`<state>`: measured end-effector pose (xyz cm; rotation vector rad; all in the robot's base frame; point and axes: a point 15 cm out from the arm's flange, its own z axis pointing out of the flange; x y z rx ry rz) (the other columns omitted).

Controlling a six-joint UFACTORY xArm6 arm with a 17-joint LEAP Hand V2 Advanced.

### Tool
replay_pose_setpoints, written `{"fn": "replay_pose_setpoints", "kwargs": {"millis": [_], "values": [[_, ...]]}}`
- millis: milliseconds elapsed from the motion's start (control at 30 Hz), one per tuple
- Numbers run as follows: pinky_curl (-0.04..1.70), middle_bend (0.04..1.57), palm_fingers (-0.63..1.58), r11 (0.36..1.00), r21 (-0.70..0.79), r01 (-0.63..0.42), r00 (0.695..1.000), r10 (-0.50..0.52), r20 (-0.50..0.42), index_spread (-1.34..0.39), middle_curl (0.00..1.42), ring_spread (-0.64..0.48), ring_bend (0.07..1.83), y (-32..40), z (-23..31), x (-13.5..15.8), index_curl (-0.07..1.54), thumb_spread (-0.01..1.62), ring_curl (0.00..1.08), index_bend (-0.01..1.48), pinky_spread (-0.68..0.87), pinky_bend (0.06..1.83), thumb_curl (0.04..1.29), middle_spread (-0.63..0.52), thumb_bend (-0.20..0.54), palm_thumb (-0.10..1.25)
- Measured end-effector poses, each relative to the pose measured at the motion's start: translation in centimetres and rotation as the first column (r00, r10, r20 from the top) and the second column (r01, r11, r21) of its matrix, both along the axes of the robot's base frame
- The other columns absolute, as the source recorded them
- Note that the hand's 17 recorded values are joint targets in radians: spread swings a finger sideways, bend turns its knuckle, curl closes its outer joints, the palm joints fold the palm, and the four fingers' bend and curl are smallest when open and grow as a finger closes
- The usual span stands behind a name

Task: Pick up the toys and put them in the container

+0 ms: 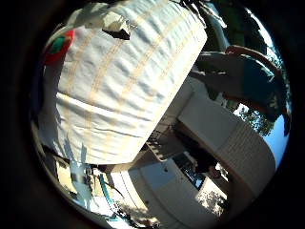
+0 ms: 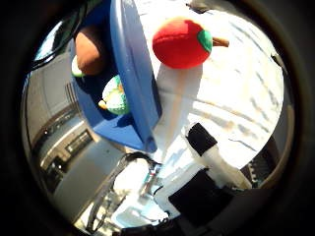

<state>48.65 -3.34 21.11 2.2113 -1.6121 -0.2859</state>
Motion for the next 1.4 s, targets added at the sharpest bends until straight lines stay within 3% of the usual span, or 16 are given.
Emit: {"fn": "replay_pose_setpoints", "kwargs": {"millis": [267,567,667,833,967,1033,1133,1200,1400], "values": [[0.32,0.18,0.04,1.0,0.002,-0.013,1.0,0.013,0.014,-0.15,0.44,0.27,0.45,0.6,-1.5,1.1,0.18,1.04,0.35,0.17,0.47,0.68,0.33,0.1,-0.031,0.62],[0.28,0.22,0.2,0.999,-0.001,-0.052,0.998,0.052,-0.043,-0.08,0.44,0.24,0.48,2.5,-4.0,0.6,0.21,1.04,0.36,0.17,0.48,0.66,0.32,0.03,-0.025,0.64],[0.27,0.29,0.4,0.998,0.0,-0.057,0.998,0.057,-0.039,-0.09,0.47,0.18,0.62,2.9,-4.2,0.7,0.2,1.05,0.4,0.14,0.47,0.68,0.33,-0.03,-0.023,0.67],[0.31,0.62,0.61,0.998,0.001,-0.06,0.998,0.06,-0.017,-0.24,0.65,0.08,1.1,2.9,-4.2,1.3,0.08,1.06,0.58,0.12,0.38,0.73,0.35,-0.13,-0.02,0.72],[0.4,0.78,0.86,0.999,0.002,-0.053,0.999,0.053,0.005,-0.36,0.79,0.01,1.29,2.5,-3.5,1.6,0.03,1.06,0.69,0.26,0.37,0.97,0.36,-0.2,-0.018,0.76],[0.48,0.83,0.97,0.999,0.003,-0.05,0.999,0.05,0.01,-0.43,0.86,-0.02,1.3,2.3,-3.3,1.7,-0.01,1.05,0.71,0.31,0.35,1.18,0.38,-0.23,-0.012,0.8],[0.56,0.91,1.04,0.999,0.012,-0.03,0.999,0.03,0.024,-0.52,0.93,-0.05,1.3,2.0,-2.1,1.5,-0.02,1.06,0.75,0.37,0.31,1.33,0.42,-0.25,0.013,0.89],[0.62,0.94,1.04,1.0,0.008,-0.008,0.999,0.008,0.037,-0.59,0.98,-0.06,1.3,1.8,-1.1,1.3,-0.02,1.07,0.77,0.43,0.28,1.39,0.47,-0.26,0.038,0.97],[0.7,1.0,0.98,0.999,-0.007,0.049,0.999,-0.049,0.006,-0.74,1.08,-0.09,1.31,0.8,4.0,-1.9,-0.02,1.11,0.81,0.59,0.22,1.46,0.54,-0.28,0.019,1.02]]}}
